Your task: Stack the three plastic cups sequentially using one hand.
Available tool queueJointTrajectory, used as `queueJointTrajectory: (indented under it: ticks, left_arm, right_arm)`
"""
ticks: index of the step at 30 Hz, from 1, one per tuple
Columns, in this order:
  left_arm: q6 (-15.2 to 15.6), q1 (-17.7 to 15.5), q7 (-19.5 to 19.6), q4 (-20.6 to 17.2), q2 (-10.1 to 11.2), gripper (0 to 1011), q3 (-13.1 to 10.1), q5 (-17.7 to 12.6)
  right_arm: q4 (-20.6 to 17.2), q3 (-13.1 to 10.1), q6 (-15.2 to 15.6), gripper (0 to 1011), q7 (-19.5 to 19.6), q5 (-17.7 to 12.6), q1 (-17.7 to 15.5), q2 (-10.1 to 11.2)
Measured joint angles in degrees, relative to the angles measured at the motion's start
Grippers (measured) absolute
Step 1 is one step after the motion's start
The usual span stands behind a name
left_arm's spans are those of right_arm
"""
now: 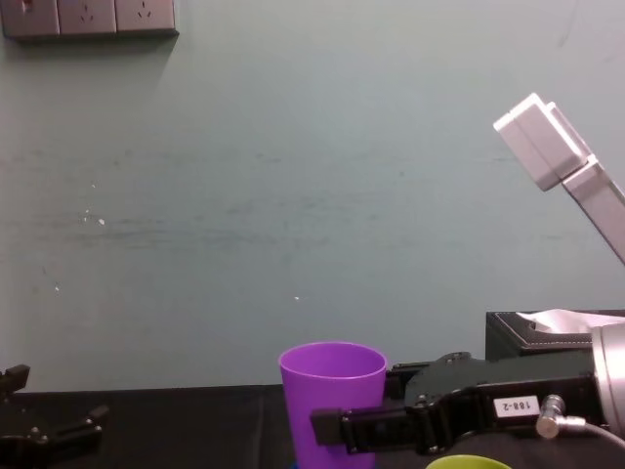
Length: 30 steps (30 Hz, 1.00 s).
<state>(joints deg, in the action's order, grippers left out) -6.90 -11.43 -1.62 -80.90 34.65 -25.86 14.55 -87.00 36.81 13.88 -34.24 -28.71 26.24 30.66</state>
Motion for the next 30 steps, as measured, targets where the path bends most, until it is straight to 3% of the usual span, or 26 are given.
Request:
queueJointTrajectory:
  ticks: [30]
  left_arm:
    - [0.0, 0.0, 0.0, 0.0, 0.0, 1010, 0.0, 0.0]
  right_arm:
    - [2.7, 0.9, 0.0, 712, -0.5, 2.0, 0.7, -1.4]
